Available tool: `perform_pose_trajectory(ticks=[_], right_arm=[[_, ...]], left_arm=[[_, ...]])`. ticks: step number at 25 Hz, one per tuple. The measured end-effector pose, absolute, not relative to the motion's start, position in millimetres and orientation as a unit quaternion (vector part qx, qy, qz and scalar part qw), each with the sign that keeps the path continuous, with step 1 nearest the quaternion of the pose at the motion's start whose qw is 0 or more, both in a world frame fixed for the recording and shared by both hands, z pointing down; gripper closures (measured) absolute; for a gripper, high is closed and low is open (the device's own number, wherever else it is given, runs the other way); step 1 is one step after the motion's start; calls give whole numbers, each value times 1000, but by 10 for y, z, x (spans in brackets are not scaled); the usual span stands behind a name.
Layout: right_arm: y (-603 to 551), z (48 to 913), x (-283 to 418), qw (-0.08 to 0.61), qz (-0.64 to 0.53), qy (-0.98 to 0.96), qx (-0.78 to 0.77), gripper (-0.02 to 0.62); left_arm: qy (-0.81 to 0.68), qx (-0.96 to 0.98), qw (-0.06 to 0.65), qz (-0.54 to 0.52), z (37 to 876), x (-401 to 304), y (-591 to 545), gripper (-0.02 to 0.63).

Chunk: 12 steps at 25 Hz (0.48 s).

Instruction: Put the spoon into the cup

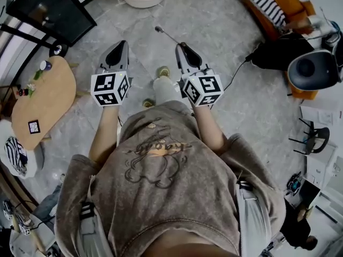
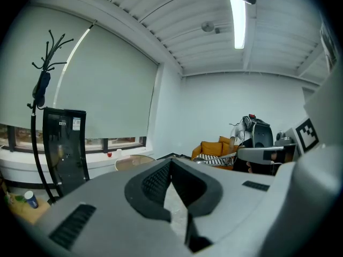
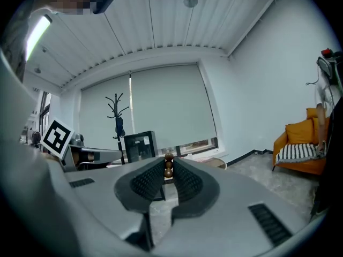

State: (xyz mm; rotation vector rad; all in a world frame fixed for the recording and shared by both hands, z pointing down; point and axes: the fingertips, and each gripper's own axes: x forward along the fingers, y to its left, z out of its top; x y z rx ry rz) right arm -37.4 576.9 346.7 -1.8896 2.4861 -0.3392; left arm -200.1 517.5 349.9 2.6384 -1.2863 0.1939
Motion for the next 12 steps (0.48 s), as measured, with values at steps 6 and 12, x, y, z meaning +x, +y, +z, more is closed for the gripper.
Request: perform_pose_trajectory(ticks=[6,12], right_arm=[[5564,3483,-420,7,-102,791,-603,535],[5291,3558,-505,6,-102,789,-607,535]], left_arm=[[-434,894,95,57,3493,-1996,4997,598],[-428,897,94,56,3537,-2043,4778,599]])
